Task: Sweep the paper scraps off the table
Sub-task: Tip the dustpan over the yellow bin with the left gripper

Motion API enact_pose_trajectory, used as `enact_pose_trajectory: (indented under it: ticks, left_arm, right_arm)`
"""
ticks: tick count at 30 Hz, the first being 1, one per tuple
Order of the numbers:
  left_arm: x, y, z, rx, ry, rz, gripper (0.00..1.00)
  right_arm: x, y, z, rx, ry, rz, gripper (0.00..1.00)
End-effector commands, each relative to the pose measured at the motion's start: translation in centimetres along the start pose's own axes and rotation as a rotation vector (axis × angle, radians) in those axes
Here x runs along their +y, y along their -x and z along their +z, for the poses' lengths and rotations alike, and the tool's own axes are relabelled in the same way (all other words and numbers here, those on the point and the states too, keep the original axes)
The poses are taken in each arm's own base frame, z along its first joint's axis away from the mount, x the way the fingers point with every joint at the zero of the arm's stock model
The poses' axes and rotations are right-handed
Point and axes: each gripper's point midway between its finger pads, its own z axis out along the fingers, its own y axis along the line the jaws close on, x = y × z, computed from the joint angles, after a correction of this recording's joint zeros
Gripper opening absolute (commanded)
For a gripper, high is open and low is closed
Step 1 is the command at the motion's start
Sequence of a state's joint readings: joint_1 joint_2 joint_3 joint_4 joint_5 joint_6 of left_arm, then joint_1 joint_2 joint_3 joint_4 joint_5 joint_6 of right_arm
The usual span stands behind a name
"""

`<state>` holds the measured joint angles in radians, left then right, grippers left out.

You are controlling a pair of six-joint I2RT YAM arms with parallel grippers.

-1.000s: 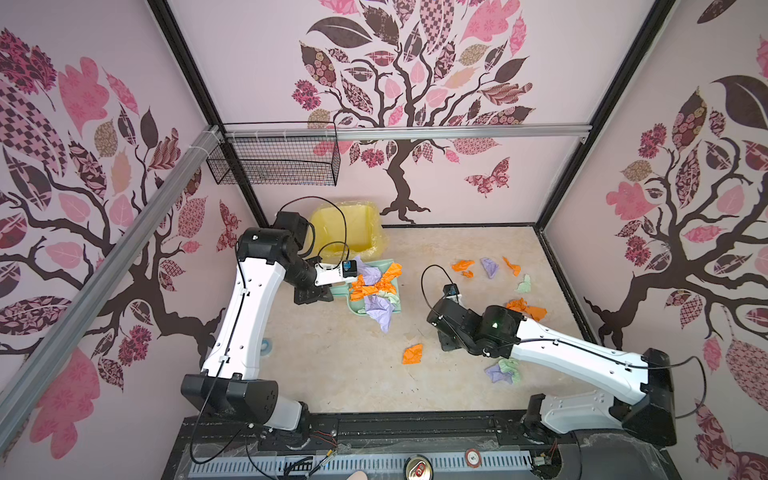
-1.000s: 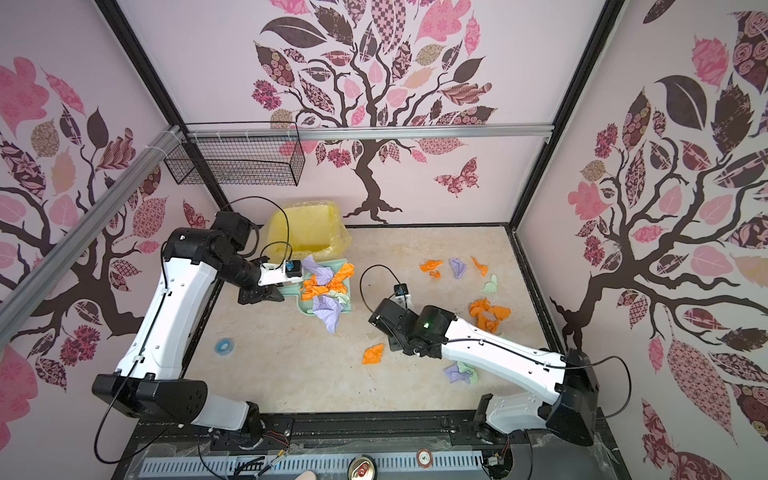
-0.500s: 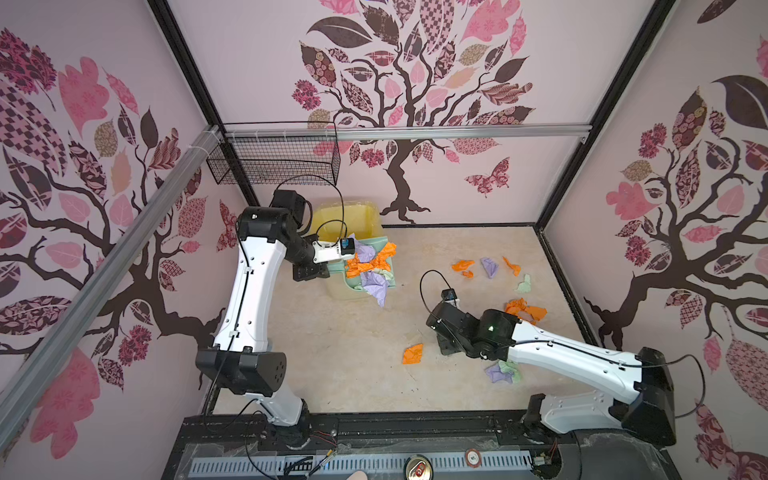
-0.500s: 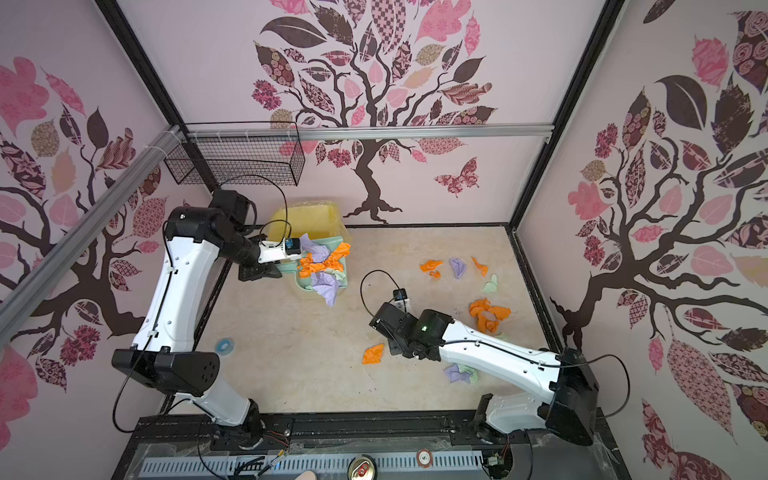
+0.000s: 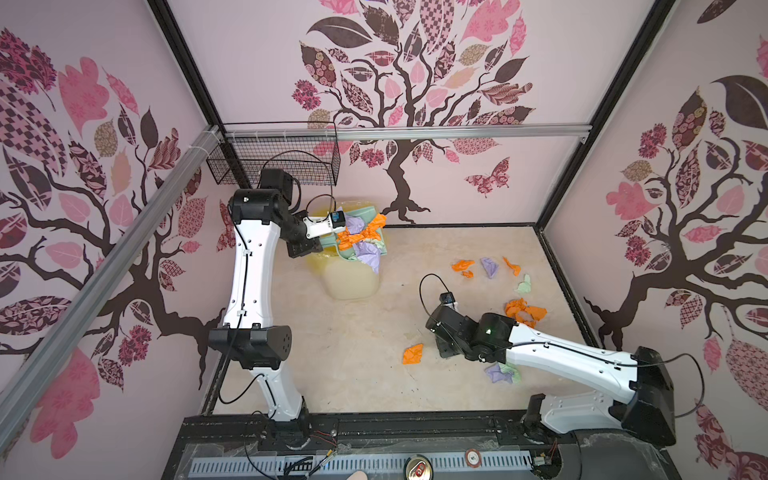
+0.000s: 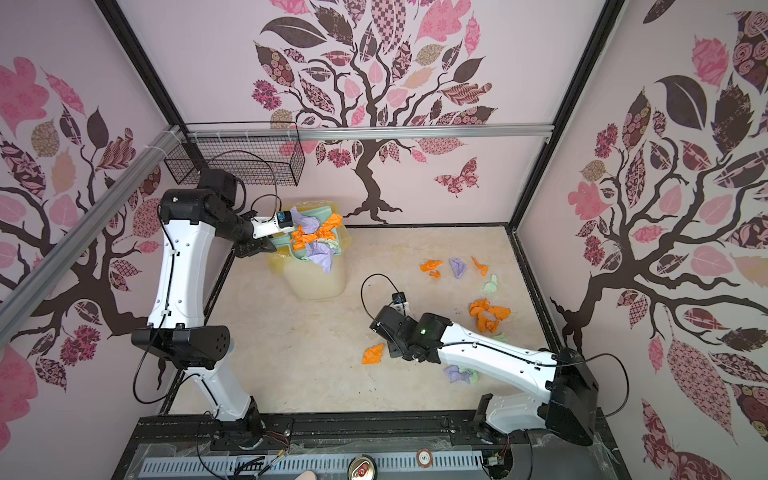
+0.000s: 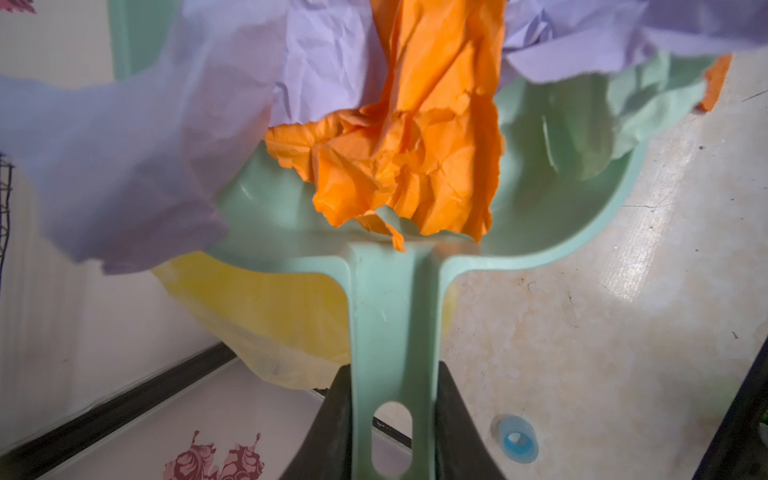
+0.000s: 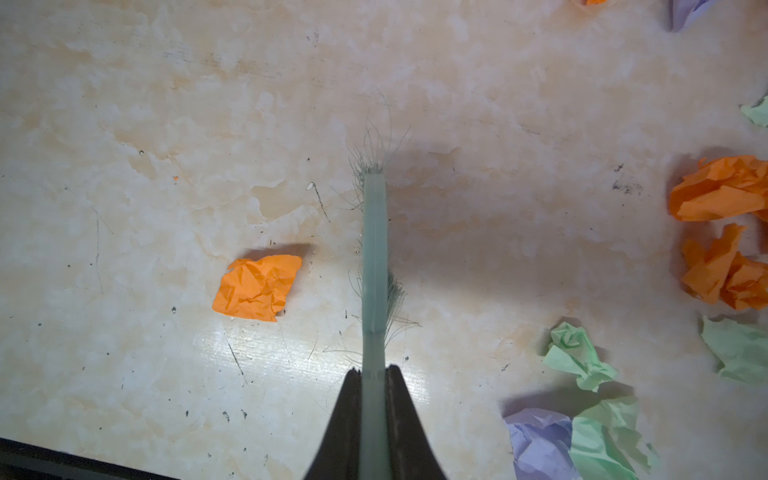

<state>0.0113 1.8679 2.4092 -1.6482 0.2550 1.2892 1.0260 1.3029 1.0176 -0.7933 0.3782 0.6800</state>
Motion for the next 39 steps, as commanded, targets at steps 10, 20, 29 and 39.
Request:
enact_pose_trajectory:
  ticks: [10,20,29,39]
  left_arm:
    - [2.2,-4.1,1.1,0.080,-0.037,-0.083,0.00]
    - [7.0,-5.6,1.8,0.268,0.142,0.060,0.00]
    - [9.8,-3.7,-1.1,0.444,0.328,0.302,0.00]
    - [12.3,-2.0,-3.4,0.591,0.477,0.472,0.00]
  right_arm:
    - [1.9,-1.0,2.5,0.079,0.022,-0.039,0.00]
    - [2.0,-1.1,3.0,0.077,0.015,-0.052,0.00]
    - [1.9,-1.0,3.2,0.064,0.016,-0.051,0.00]
    - [1.3,-1.3,3.0,0.048,0.012,-0.046,0.00]
